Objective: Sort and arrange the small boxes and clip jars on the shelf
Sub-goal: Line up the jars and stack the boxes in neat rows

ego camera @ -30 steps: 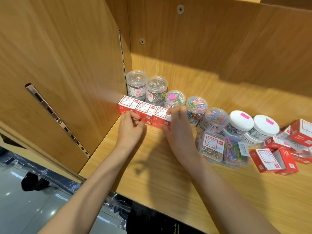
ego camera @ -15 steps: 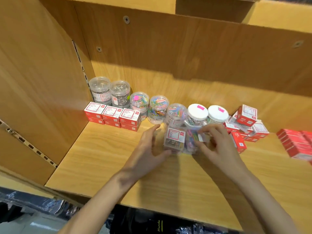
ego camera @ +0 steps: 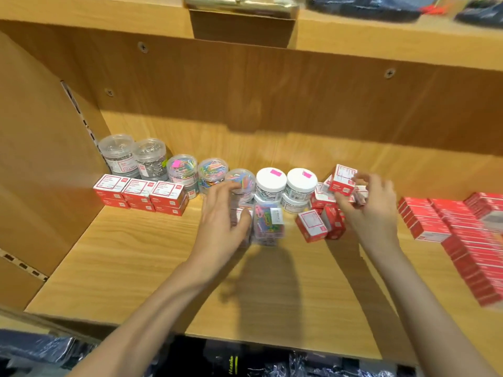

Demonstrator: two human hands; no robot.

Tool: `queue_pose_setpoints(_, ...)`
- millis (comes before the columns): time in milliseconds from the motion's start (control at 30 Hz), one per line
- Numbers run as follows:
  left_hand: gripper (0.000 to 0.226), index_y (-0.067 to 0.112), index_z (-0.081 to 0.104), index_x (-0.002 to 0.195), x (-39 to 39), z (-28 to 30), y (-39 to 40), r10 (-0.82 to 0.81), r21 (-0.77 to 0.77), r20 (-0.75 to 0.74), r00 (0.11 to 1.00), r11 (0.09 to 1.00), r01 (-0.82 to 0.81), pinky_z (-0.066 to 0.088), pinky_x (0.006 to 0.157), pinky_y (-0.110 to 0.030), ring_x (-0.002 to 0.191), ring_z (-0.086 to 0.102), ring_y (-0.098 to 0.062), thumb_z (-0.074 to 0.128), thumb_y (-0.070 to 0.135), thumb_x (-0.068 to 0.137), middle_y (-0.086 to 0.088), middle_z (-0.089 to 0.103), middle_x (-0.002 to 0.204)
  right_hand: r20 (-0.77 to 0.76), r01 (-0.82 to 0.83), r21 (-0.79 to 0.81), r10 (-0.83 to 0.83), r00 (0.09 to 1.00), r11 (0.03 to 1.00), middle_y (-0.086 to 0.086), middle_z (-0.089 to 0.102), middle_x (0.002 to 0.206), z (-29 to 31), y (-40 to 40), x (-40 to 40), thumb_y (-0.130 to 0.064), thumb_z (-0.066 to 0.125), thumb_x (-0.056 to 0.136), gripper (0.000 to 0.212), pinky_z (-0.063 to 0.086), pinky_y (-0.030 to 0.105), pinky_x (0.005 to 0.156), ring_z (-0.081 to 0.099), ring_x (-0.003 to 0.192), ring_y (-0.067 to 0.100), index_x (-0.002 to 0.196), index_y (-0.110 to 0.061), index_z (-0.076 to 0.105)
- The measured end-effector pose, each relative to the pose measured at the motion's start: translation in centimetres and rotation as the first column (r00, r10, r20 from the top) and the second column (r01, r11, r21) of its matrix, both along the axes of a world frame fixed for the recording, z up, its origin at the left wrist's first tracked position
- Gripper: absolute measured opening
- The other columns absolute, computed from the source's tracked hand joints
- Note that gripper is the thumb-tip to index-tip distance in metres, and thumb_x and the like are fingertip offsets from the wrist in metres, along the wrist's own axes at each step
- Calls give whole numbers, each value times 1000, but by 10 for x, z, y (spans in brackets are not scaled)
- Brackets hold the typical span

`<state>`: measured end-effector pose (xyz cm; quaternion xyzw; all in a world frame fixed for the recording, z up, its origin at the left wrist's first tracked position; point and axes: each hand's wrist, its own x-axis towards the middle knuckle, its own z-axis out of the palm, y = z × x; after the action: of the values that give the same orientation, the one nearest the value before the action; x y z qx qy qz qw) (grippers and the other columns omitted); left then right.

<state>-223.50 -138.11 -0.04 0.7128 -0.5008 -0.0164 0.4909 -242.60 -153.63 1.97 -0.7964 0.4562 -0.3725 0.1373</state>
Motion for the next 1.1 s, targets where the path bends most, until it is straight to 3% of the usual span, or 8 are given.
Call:
queue_pose_setpoints(167, 36, 7, 51, 114, -23, 10, -27, -42, -19, 56, 998, 999, 43, 33, 93, -22, 108, 46, -17, 48, 15, 78, -7, 51, 113, -30, -106, 209, 114, 993, 972, 4, 57, 96, 5, -27, 3, -19, 78, 70, 45, 39, 36, 74, 54, 91, 26, 97, -15, 42)
queue_pose_setpoints(400, 40, 8, 54, 112, -59, 6, -48, -133, 97, 216, 967, 989, 114, 34, 85, -32, 97, 50, -20, 41, 24, 79, -7, 59, 103, -12, -186, 217, 193, 981, 958, 5, 61, 88, 6, -43, 2, -24, 76, 72, 45, 36, 35, 68, 55, 83, 27, 89, -18, 35)
queue_pose_setpoints(467, 38, 11, 58, 107, -66, 5, -49, -157, 158, 317, 935, 981, 111, 31, 86, -31, 95, 55, -21, 42, 30, 78, -4, 62, 98, 2, -233, 217, 238, 971, 948, 3, 62, 84, 12, -40, -12, -25, 78, 69, 46, 43, 36, 68, 57, 78, 23, 87, -19, 36)
queue_pose_setpoints(567, 40, 14, 63, 96, -73, 1, -58, -174, 294, 525, 833, 956, 15, 26, 91, -32, 86, 63, -22, 46, 42, 75, -1, 66, 87, 48, -298, 207, 294, 955, 932, -10, 58, 75, 19, -21, -45, -24, 80, 67, 47, 38, 15, 52, 55, 61, 2, 79, -25, 35)
queue_pose_setpoints(700, 57, 8, 57, 108, -82, -1, -74, -289, 517, 621, 729, 850, -103, 11, 104, -38, 100, 58, -28, 63, 53, 73, -9, 65, 98, -9, -363, 248, 377, 926, 898, -8, 50, 76, -7, 16, -67, -30, 79, 65, 49, 32, 21, 51, 48, 63, 8, 79, -27, 32)
queue_pose_setpoints(867, 55, 7, 54, 105, -86, 1, -74, -291, 500, 594, 750, 864, -60, 15, 99, -35, 95, 58, -30, 73, 42, 67, -9, 64, 93, -79, -399, 191, 420, 904, 897, -3, 48, 89, -28, 37, -61, -36, 73, 73, 44, 47, 42, 62, 54, 74, 22, 96, -27, 36)
queue_pose_setpoints(1000, 45, 12, 54, 97, -86, 4, -42, -209, 320, 613, 762, 948, 3, 28, 73, -30, 88, 47, -22, 73, 36, 64, -3, 58, 89, -38, -427, 298, 457, 889, 854, -10, 53, 73, -23, 27, -64, -40, 77, 68, 48, 40, 26, 57, 48, 60, 6, 82, -28, 33)
queue_pose_setpoints(1100, 44, 11, 53, 104, -87, 1, -15, -219, 294, 575, 788, 955, 51, 31, 75, -28, 89, 42, -19, 56, 43, 73, -2, 58, 94, 86, -422, 398, 424, 901, 815, -6, 60, 70, -13, 8, -73, -34, 80, 62, 51, 38, 22, 54, 51, 58, 6, 78, -24, 33)
